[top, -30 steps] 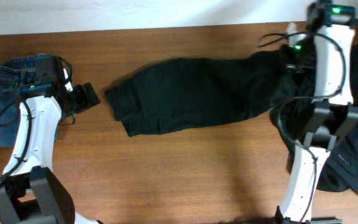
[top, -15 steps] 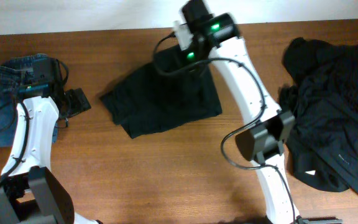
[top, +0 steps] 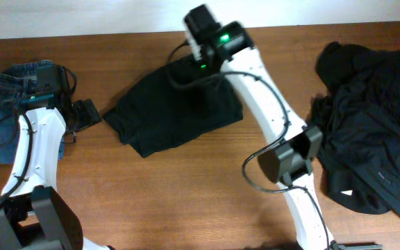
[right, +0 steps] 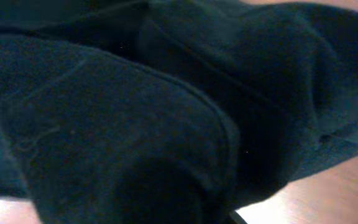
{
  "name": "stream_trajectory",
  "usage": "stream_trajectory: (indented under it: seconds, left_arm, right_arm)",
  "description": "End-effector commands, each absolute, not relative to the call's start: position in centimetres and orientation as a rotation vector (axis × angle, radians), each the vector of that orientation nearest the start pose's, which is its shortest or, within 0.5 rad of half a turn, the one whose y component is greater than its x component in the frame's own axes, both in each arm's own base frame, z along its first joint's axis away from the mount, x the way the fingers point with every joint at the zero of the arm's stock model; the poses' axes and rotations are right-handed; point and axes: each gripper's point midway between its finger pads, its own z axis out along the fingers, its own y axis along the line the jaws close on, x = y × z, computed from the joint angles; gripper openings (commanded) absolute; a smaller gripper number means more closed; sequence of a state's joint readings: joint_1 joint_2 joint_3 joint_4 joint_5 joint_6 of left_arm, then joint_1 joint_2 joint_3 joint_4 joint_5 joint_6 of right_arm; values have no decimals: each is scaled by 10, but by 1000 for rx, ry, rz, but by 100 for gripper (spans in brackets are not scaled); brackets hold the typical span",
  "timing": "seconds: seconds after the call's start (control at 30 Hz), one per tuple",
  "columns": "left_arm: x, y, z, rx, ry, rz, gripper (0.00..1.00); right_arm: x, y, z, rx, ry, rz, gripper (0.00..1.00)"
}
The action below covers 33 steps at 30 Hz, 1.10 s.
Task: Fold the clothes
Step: 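Release the left end and carry the right end rightward with the right gripper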
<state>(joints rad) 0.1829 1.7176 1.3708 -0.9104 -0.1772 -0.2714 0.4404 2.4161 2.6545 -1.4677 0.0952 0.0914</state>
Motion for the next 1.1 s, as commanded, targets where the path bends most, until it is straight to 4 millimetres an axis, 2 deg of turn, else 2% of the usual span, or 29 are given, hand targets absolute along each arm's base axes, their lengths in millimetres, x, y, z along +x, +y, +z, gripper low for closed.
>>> stream_trajectory:
  seconds: [0.0, 0.07, 0.27, 0.53, 0.6, 0.67, 0.8, 0.87, 0.93, 1.07]
  left_arm:
    - [375, 93, 116, -647, 2745, 168, 99]
    - [375, 92, 116, -646, 2746, 157, 99]
    - [376, 87, 115, -640, 2751, 115, 99]
    - [375, 87, 115, -641, 2756, 115, 99]
    - [375, 87, 115, -641, 2756, 115, 99]
    - [375, 87, 115, -641, 2755, 115, 99]
    - [374, 87, 114, -641, 2759, 116, 99]
    - [374, 86, 114, -641, 2759, 115, 99]
    - [374, 86, 114, -641, 2759, 115, 99]
    - [374, 87, 114, -641, 2759, 116, 99]
  right_arm:
    - [500, 91, 217, -117, 2715, -199, 4]
    - [493, 30, 210, 55, 2790, -236, 4]
    - [472, -67, 205, 330, 2857, -297, 4]
    - [456, -132, 206, 371, 2878, -402, 4]
    - [450, -156, 208, 427, 2866, -481, 4]
    - [447, -170, 209, 470, 2851, -486, 4]
    - [442, -191, 210, 540, 2832, -477, 4]
    - [447, -186, 209, 505, 2829, -391, 4]
    - [454, -172, 211, 464, 2822, -316, 5]
    - [476, -111, 228, 270, 2778, -219, 6]
